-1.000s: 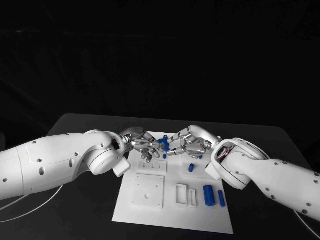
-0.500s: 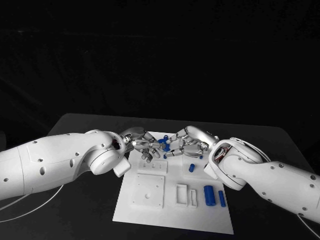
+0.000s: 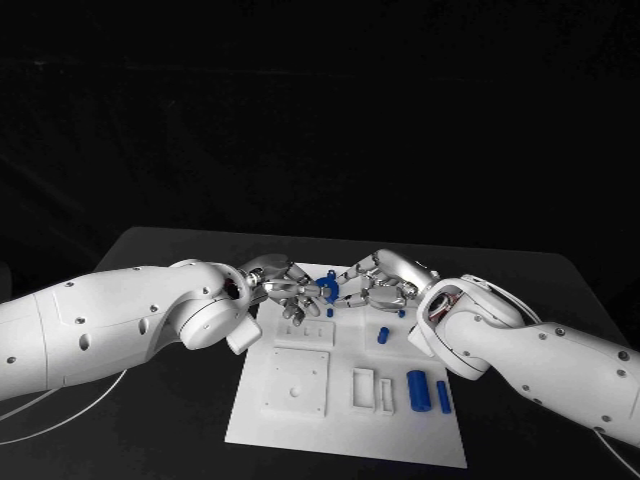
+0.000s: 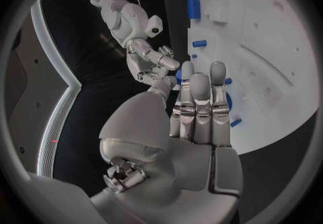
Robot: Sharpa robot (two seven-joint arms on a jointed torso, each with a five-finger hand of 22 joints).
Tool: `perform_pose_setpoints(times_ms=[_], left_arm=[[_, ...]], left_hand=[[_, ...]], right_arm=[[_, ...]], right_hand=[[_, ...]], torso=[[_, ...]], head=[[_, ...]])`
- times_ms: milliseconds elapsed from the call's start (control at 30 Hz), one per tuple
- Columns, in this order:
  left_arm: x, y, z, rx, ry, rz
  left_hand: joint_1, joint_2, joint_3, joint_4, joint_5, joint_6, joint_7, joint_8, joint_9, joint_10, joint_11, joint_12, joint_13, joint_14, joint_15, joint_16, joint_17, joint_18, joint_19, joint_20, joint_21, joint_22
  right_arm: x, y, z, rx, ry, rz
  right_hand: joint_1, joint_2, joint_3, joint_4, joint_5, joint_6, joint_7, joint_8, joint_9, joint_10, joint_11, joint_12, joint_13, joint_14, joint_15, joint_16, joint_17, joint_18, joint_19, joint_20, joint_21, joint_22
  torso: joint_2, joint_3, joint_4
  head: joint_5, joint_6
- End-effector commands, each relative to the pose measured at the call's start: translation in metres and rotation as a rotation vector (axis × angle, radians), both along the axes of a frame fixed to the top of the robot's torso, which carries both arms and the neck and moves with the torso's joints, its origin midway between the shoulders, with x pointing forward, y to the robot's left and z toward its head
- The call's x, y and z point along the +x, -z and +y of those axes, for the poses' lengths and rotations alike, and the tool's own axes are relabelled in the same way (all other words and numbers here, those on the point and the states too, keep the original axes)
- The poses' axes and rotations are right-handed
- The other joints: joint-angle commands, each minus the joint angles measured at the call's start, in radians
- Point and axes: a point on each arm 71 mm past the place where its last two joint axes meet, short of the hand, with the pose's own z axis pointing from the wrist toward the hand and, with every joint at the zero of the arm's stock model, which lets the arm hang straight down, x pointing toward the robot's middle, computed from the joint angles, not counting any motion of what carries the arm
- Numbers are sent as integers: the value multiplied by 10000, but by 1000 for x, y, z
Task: Assemble the parts on the task board
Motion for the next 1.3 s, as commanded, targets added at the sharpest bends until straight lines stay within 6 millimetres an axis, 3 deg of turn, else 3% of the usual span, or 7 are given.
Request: perform_pose_setpoints(times_ms=[33, 633, 867, 933, 1067, 1300], left_arm=[[-1, -1, -2, -34, 94, -34], [0, -1, -2, -28, 105, -27], [0, -1, -2, -27, 117, -19], [0, -1, -2, -29, 119, -18], [0, -1, -2, -49, 152, -19], [-1, -1, -3, -59, 172, -16]], left_hand=[[-25, 95, 35, -49, 38, 1018, -984, 32, 17, 417, -105, 5, 15, 24, -55, 47, 14, 6, -86, 6, 46, 212], [-28, 103, 38, -60, 39, 1009, -980, 32, 15, 416, -104, 2, 14, 42, -53, 47, 18, 11, -78, 6, 55, 211], [-28, 103, 38, -60, 39, 1009, -980, 32, 15, 416, -104, 2, 14, 42, -53, 47, 18, 11, -78, 6, 55, 211], [-32, 103, 38, -68, 41, 1004, -979, 31, 14, 413, -103, 0, 13, 53, -55, 63, 29, 13, -72, 5, 65, 212], [-32, 103, 38, -68, 41, 1004, -979, 31, 14, 413, -103, 0, 13, 53, -55, 63, 29, 13, -72, 5, 65, 212], [-37, 95, 34, -69, 52, 1006, -981, 32, 15, 418, -105, 3, 14, 51, -55, 68, 33, 12, -76, 5, 65, 211]], right_arm=[[0, 1, 1, -160, 34, 9], [-1, 6, 6, -191, -165, 342], [-1, 8, 9, -228, -283, 442], [-1, 8, 9, -232, -305, 465], [-1, 9, 10, -244, -345, 498], [-2, 9, 12, -251, -419, 526]], right_hand=[[-64, -11, 67, -6, 33, 144, -12, -33, 0, 88, -8, 18, -1, 50, -12, 0, 12, 42, 387, -9, 29, 983], [-211, -32, 97, 144, 21, 272, -47, -33, 0, 110, -26, 29, 20, 50, -27, -16, 22, 25, 385, -28, 30, 983], [-208, 62, 165, 205, 48, 411, -85, -31, 0, 117, -53, 34, 31, 48, -42, -22, 25, 18, 381, -38, 34, 985], [-180, 206, 375, 223, -27, 461, -101, -42, -6, 112, -66, 31, 38, 49, -54, -23, 30, 7, 379, -52, 41, 987], [-219, 252, 1005, 169, -132, 605, -142, -42, -7, 120, -101, 44, 72, 52, -82, -25, 47, -16, 371, -79, 62, 991], [-449, 32, 2336, 183, -238, 760, -193, -41, -7, 101, -139, 30, 107, 51, -106, -41, 60, -38, 355, -107, 62, 988]], torso=[[1, 0, -2], [3, -10, 1], [2, -5, 10], [4, -6, 12], [3, -8, 9], [0, -5, 7]], head=[[-11, 4], [-2, -33], [-4, -40], [1, -44], [9, -60], [22, -65]])
